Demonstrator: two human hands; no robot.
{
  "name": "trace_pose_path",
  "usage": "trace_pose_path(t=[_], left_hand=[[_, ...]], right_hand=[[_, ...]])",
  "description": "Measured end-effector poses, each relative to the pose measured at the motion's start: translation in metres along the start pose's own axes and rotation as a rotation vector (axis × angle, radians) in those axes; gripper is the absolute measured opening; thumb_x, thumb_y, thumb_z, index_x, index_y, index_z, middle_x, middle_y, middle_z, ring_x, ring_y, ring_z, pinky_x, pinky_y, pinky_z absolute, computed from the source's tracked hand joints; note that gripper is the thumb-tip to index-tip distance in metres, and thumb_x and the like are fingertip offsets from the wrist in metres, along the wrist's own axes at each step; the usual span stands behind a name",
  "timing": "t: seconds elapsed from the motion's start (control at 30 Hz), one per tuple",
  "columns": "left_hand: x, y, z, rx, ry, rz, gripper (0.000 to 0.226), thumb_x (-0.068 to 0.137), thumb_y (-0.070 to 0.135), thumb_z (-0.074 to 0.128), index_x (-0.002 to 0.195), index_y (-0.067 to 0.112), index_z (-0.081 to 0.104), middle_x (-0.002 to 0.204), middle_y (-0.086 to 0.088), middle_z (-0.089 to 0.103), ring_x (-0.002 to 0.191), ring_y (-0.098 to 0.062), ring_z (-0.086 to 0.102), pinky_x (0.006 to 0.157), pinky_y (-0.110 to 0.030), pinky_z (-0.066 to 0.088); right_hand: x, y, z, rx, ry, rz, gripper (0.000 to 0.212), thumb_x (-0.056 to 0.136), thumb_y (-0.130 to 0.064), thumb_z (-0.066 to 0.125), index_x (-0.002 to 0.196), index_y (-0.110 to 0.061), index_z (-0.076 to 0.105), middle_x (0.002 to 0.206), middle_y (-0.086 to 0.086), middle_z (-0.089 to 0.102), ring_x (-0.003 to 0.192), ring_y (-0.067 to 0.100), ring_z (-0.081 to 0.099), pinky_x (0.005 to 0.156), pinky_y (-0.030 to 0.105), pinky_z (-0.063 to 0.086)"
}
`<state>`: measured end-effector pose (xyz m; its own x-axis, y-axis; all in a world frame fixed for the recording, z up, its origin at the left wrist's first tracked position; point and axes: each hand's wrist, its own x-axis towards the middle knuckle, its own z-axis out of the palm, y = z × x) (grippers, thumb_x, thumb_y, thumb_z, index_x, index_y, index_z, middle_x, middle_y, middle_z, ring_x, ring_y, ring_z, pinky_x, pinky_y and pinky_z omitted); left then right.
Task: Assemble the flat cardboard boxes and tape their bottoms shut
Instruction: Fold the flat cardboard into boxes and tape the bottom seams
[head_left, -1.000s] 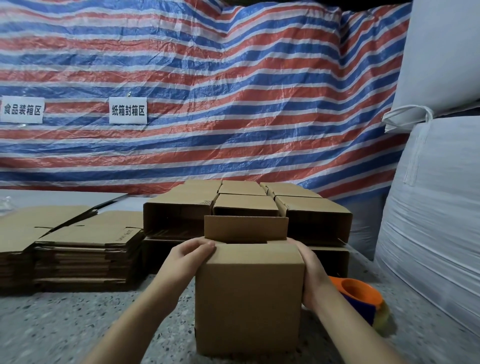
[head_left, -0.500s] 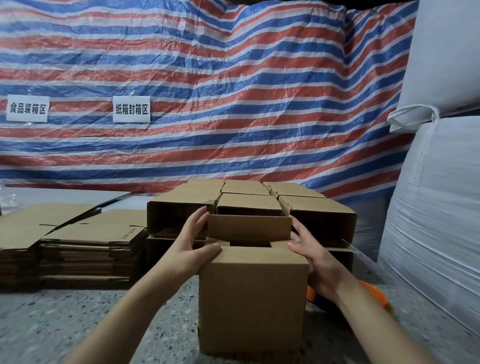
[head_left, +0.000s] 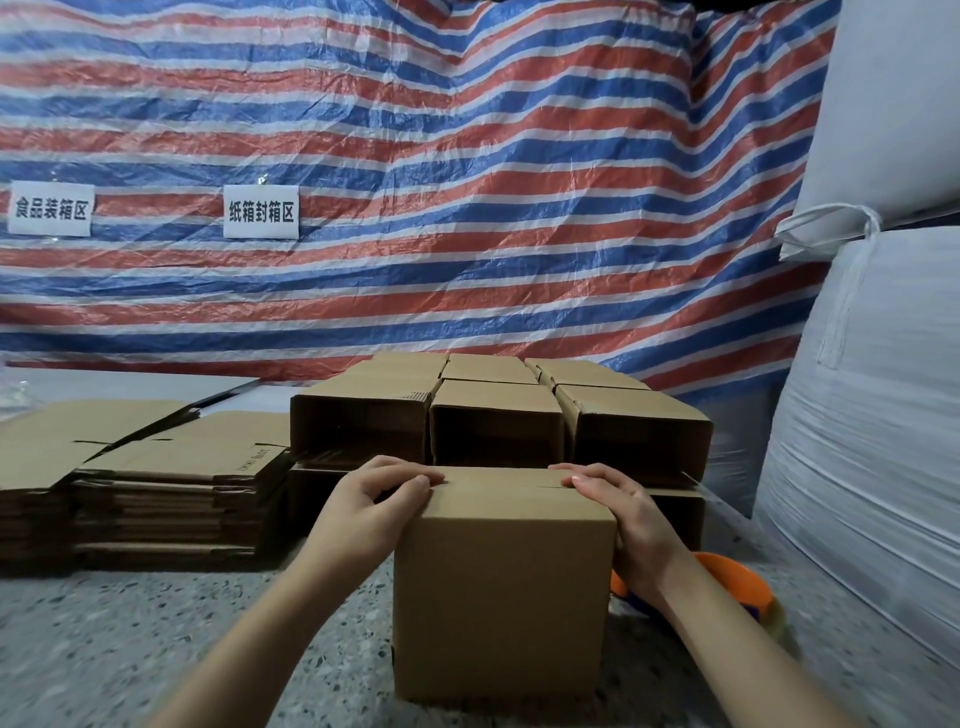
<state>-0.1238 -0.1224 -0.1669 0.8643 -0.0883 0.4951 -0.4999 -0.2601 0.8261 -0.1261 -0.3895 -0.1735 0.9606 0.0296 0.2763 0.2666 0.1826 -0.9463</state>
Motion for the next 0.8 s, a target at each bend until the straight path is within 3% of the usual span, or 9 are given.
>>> trace_pose_path(t=[0.07, 0.13, 0.2, 0.3, 0.47, 0.6, 0.67, 0.73, 0.8], left_hand=[[0.001, 0.007, -0.004, 0.186, -0.010, 0.024, 0.017, 0.096, 0.033, 0.058, 0.096, 0.040, 0.074, 0.102, 0.024, 0.064, 0.108, -0.004, 0.055, 0.093, -0.034, 0.047], [0.005, 0.017, -0.007, 0.547, -0.021, 0.087, 0.021, 0.097, 0.043, 0.053, 0.109, 0.040, 0.069, 0.111, 0.026, 0.061, 0.120, -0.006, 0.049, 0.110, -0.044, 0.034], [0.008, 0.029, -0.002, 0.806, -0.027, 0.197, 0.035, 0.097, 0.054, 0.045, 0.125, 0.041, 0.061, 0.126, 0.023, 0.059, 0.128, -0.005, 0.044, 0.115, -0.041, 0.020], [0.007, 0.043, 0.023, 0.867, -0.269, 0.328, 0.064, 0.091, 0.073, 0.025, 0.145, 0.043, 0.038, 0.152, 0.021, 0.037, 0.141, -0.003, 0.030, 0.117, -0.034, 0.013], [0.011, 0.042, 0.036, 0.975, -0.391, 0.270, 0.074, 0.084, 0.081, 0.022, 0.146, 0.045, 0.035, 0.150, 0.021, 0.041, 0.135, -0.008, 0.043, 0.106, -0.033, 0.040], [0.015, 0.045, 0.036, 0.989, -0.441, 0.288, 0.084, 0.076, 0.082, 0.014, 0.147, 0.044, 0.035, 0.151, 0.021, 0.040, 0.134, -0.007, 0.044, 0.103, -0.031, 0.043], [0.014, 0.046, 0.036, 0.989, -0.443, 0.296, 0.087, 0.074, 0.082, 0.012, 0.148, 0.042, 0.035, 0.152, 0.020, 0.039, 0.135, -0.007, 0.043, 0.105, -0.031, 0.042], [0.013, 0.047, 0.036, 0.988, -0.442, 0.296, 0.087, 0.074, 0.081, 0.011, 0.148, 0.042, 0.035, 0.152, 0.020, 0.038, 0.136, -0.007, 0.042, 0.107, -0.031, 0.040], [0.012, 0.046, 0.036, 0.981, -0.445, 0.295, 0.086, 0.075, 0.080, 0.012, 0.148, 0.041, 0.035, 0.153, 0.020, 0.038, 0.137, -0.006, 0.040, 0.108, -0.032, 0.038]], right_hand=[[-0.002, -0.004, 0.001, -0.040, -0.003, -0.004, 0.051, 0.078, -0.027, 0.066, 0.114, 0.009, 0.066, 0.112, 0.015, 0.069, 0.086, 0.021, 0.068, 0.061, 0.024, 0.055], [-0.004, -0.007, 0.001, -0.068, -0.006, 0.003, 0.051, 0.077, -0.030, 0.067, 0.113, 0.006, 0.067, 0.096, 0.012, 0.069, 0.074, 0.016, 0.068, 0.054, 0.021, 0.052], [-0.006, -0.009, 0.002, -0.080, -0.007, 0.012, 0.048, 0.077, -0.032, 0.067, 0.111, 0.003, 0.069, 0.088, 0.011, 0.069, 0.068, 0.014, 0.067, 0.050, 0.020, 0.050], [-0.007, -0.010, 0.002, -0.091, -0.004, 0.006, 0.041, 0.078, -0.034, 0.066, 0.105, -0.004, 0.072, 0.085, 0.009, 0.070, 0.067, 0.013, 0.067, 0.050, 0.019, 0.050], [-0.005, -0.011, -0.001, -0.139, 0.003, 0.007, 0.033, 0.079, -0.038, 0.067, 0.099, -0.014, 0.078, 0.105, 0.008, 0.074, 0.093, 0.022, 0.069, 0.075, 0.031, 0.056], [0.002, -0.014, -0.015, -0.250, 0.009, -0.027, 0.024, 0.094, -0.038, 0.056, 0.108, -0.030, 0.074, 0.113, -0.004, 0.073, 0.104, 0.013, 0.069, 0.085, 0.027, 0.057], [0.009, -0.018, -0.033, -0.536, 0.157, -0.062, 0.019, 0.102, -0.039, 0.049, 0.105, -0.034, 0.067, 0.111, -0.005, 0.070, 0.104, 0.012, 0.066, 0.092, 0.034, 0.053], [0.012, -0.021, -0.056, -1.051, 0.258, -0.030, 0.026, 0.101, -0.047, 0.050, 0.089, -0.029, 0.063, 0.090, -0.004, 0.068, 0.084, 0.012, 0.065, 0.075, 0.034, 0.054], [0.010, -0.016, -0.076, -1.492, 0.234, 0.119, 0.039, 0.094, -0.062, 0.050, 0.081, -0.026, 0.058, 0.077, -0.004, 0.064, 0.071, 0.012, 0.062, 0.058, 0.029, 0.047]])
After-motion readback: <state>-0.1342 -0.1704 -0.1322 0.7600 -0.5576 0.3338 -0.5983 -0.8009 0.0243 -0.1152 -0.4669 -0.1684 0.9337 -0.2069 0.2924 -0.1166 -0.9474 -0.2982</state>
